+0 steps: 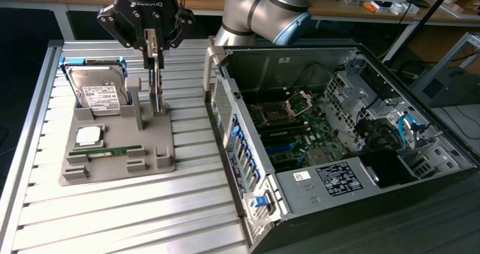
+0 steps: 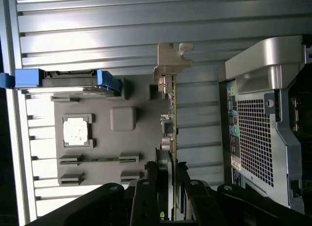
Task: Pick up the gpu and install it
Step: 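Pick up the gpu and move the gpu toward the slot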
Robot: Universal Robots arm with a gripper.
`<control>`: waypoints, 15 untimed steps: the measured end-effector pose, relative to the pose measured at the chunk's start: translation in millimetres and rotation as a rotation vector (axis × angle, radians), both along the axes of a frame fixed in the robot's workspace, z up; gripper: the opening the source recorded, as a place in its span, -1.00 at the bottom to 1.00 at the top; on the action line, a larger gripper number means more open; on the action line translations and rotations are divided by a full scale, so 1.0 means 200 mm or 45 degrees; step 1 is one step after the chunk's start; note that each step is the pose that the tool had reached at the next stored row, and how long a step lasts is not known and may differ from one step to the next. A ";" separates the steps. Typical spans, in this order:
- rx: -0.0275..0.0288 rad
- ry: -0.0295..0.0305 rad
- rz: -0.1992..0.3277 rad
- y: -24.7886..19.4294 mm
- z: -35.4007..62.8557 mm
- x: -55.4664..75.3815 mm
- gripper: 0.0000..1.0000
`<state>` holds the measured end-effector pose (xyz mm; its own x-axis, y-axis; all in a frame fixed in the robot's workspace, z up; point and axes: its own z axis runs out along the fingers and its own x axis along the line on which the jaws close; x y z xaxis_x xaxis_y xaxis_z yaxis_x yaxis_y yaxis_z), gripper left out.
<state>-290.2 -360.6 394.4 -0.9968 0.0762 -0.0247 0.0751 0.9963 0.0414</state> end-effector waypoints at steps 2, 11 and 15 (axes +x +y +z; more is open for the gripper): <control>0.0000 0.0000 0.000 0.000 0.005 0.00 -0.47; 0.0000 0.0000 0.000 0.000 0.032 0.00 -0.47; 0.0000 0.0001 0.000 0.000 0.044 0.00 -0.47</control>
<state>-290.2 -360.6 403.2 -0.9968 0.0761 -0.0247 0.0751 0.9963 0.0414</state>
